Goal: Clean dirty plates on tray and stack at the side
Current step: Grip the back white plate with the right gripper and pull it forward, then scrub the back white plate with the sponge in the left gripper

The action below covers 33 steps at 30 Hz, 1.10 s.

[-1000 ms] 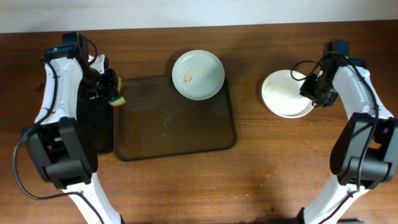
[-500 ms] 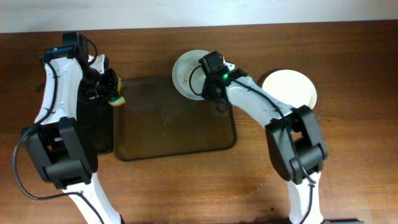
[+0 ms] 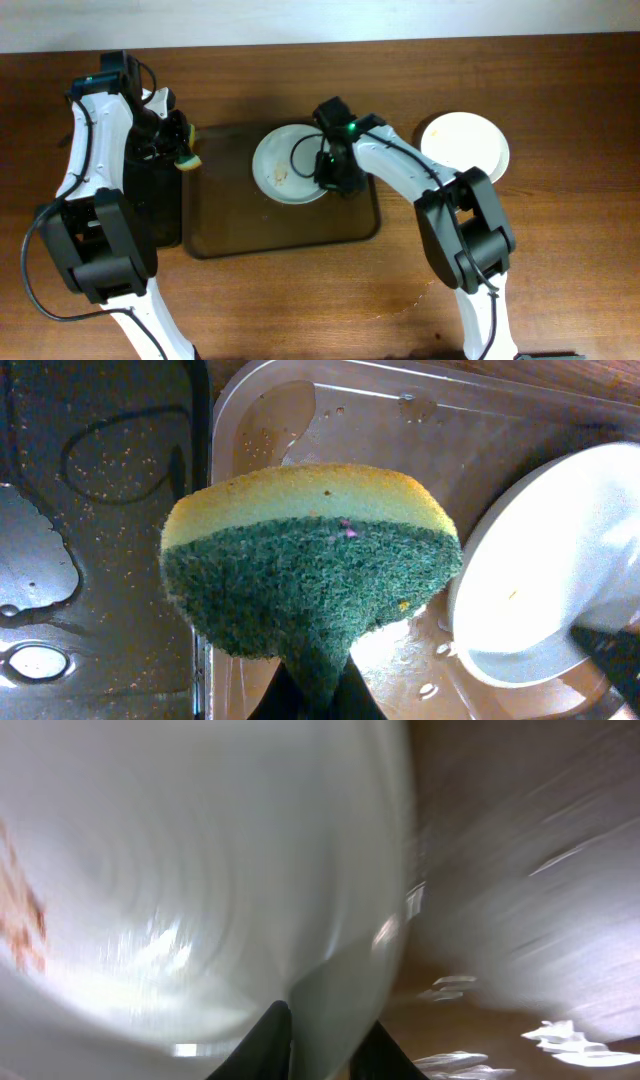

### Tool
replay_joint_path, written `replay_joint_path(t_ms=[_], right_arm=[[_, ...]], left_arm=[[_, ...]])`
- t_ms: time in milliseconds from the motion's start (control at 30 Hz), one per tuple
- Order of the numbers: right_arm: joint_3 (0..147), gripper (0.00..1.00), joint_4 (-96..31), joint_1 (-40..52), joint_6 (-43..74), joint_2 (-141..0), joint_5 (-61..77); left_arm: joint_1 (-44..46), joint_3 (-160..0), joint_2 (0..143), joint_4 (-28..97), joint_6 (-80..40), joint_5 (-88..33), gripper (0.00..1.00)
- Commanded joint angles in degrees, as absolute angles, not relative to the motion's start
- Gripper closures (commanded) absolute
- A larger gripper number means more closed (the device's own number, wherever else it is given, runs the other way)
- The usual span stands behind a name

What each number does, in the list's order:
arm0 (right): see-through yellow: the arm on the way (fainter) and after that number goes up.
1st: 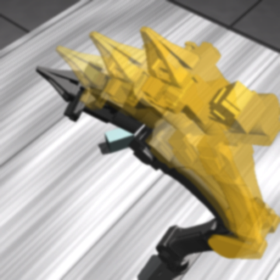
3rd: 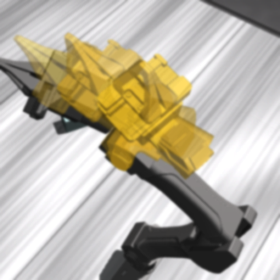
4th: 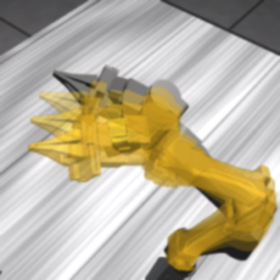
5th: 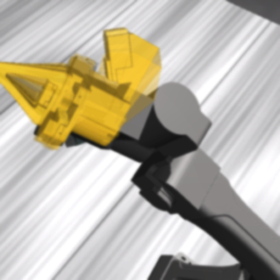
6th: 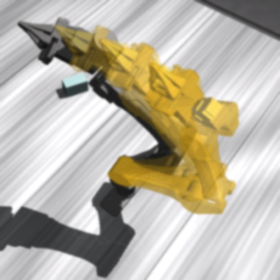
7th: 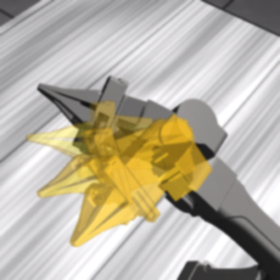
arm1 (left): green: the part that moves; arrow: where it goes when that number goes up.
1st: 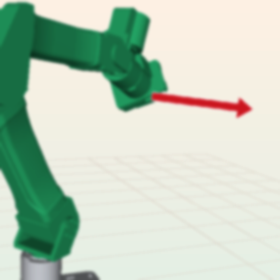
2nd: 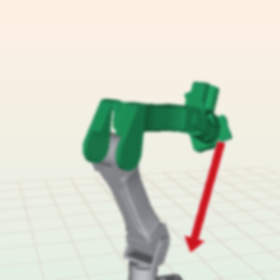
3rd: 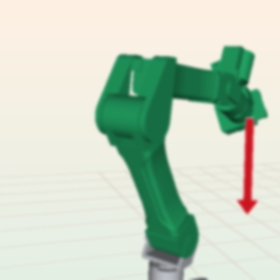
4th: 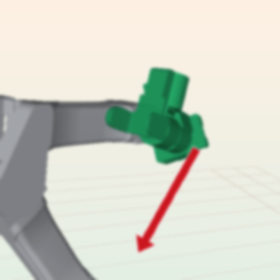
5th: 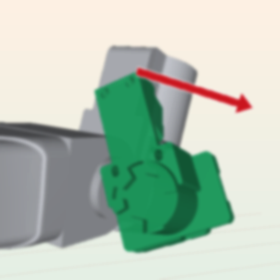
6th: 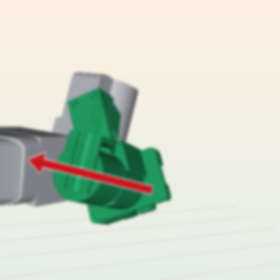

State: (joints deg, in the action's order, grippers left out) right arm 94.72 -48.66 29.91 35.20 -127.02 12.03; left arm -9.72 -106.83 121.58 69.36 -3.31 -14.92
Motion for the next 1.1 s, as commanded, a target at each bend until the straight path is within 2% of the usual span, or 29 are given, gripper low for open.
replay_joint_path(t_ms=[0, 133, 200, 367, 567, 633, 733, 1067], right_arm=[[93.34, 0.78, -49.52, 33.69, 31.40, -127.02, 16.14], [95.42, 0.64, -49.50, 33.98, 26.76, -125.60, 14.98], [95.96, 0.49, -47.48, 32.42, 25.67, -125.60, 12.64], [95.92, 0.46, -38.30, 29.23, 20.05, -126.85, 10.70], [95.90, 0.58, -37.41, 30.11, 19.99, -129.78, 12.56], [95.90, 0.66, -37.91, 30.46, 22.35, -129.78, 13.08], [95.90, 0.96, -38.61, 30.48, 29.10, -129.91, 13.08], [95.90, 0.96, -38.76, 30.46, 29.45, -129.93, 13.06]], left_arm=[[-9.50, -107.61, 121.91, 69.28, -3.57, -15.16, 0.99], [-9.50, -107.61, 121.91, 69.32, -3.57, -15.16, 0.99], [-9.47, -107.61, 121.91, 69.32, -3.57, -15.18, 0.99], [-9.43, -107.61, 121.93, 69.19, -3.57, -15.18, 0.99], [-5.91, -105.75, 121.93, 65.80, -3.60, -15.16, 0.99], [-3.75, -104.73, 121.93, 64.47, -3.60, -15.16, 0.99], [-1.23, -103.55, 121.95, 63.33, -3.60, -14.96, 0.99], [6.35, -88.62, 121.95, 51.11, -3.60, -15.20, 0.99]])
